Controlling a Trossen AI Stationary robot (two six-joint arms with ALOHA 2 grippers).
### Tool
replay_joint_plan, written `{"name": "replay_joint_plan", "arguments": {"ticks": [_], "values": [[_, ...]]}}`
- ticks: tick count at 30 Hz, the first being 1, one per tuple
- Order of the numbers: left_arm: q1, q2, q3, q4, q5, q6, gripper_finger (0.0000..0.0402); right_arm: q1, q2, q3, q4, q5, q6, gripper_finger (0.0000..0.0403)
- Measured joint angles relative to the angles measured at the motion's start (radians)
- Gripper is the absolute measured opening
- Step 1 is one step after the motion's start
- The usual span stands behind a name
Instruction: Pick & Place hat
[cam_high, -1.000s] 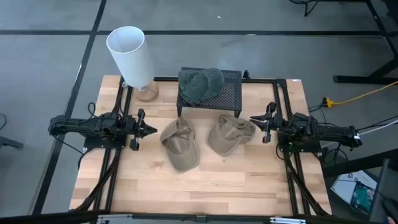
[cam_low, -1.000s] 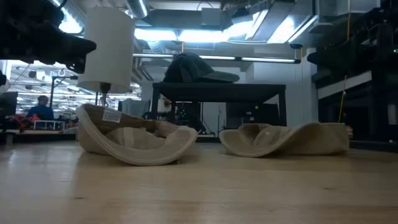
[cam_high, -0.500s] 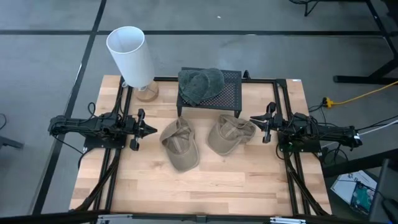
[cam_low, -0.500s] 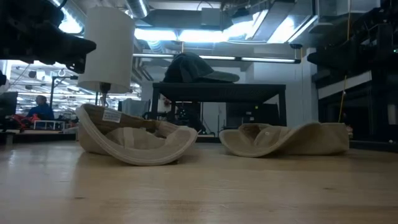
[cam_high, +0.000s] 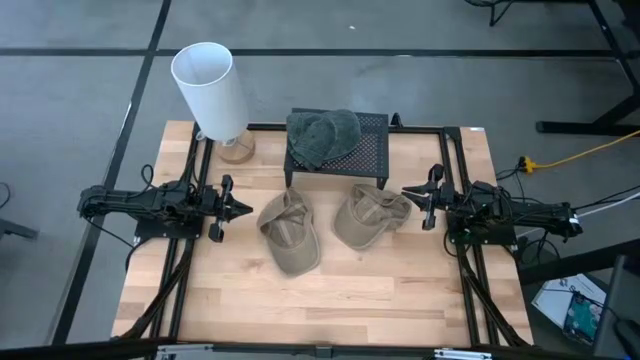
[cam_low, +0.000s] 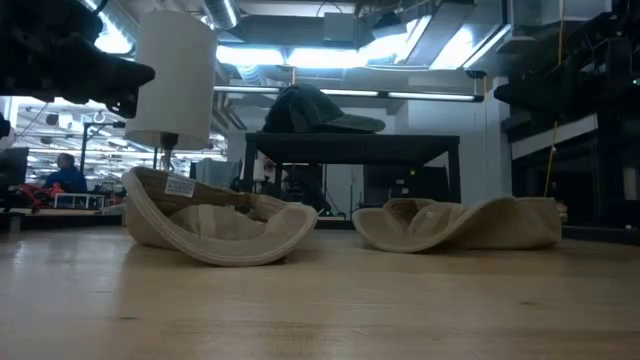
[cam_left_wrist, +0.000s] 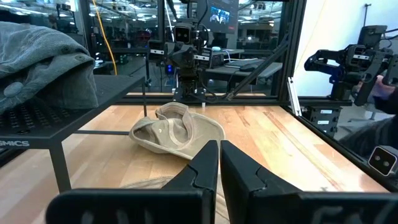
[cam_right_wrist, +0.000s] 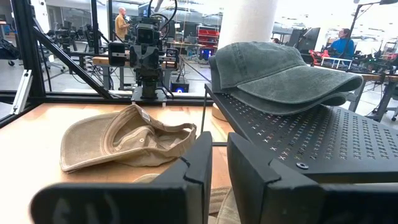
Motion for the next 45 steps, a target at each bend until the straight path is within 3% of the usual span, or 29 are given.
{"name": "replay_joint_plan", "arguments": {"ticks": [18,27,33,39,45], "values": [[0.000,0.000,0.000,0.000,0.000,0.000,0.0012,0.000,0.000,0.000,0.000,0.000,0.000,0.0053],[0.000,0.000,0.000,0.000,0.000,0.000,0.0011,0.000,0.000,0.000,0.063,-0.001,0.238,0.0053],[0.000,0.000,0.000,0.000,0.000,0.000,0.0011,0.000,0.014,0.000,0.071,-0.007,0.254,0.0053],[0.000,0.000,0.000,0.000,0.000,0.000,0.0009,0.000,0.114,0.065,0.071,-0.007,0.234,0.0053],[0.000,0.000,0.000,0.000,-0.001,0.000,0.0008,0.000,0.322,0.208,0.075,-0.007,0.153,0.0053]]}}
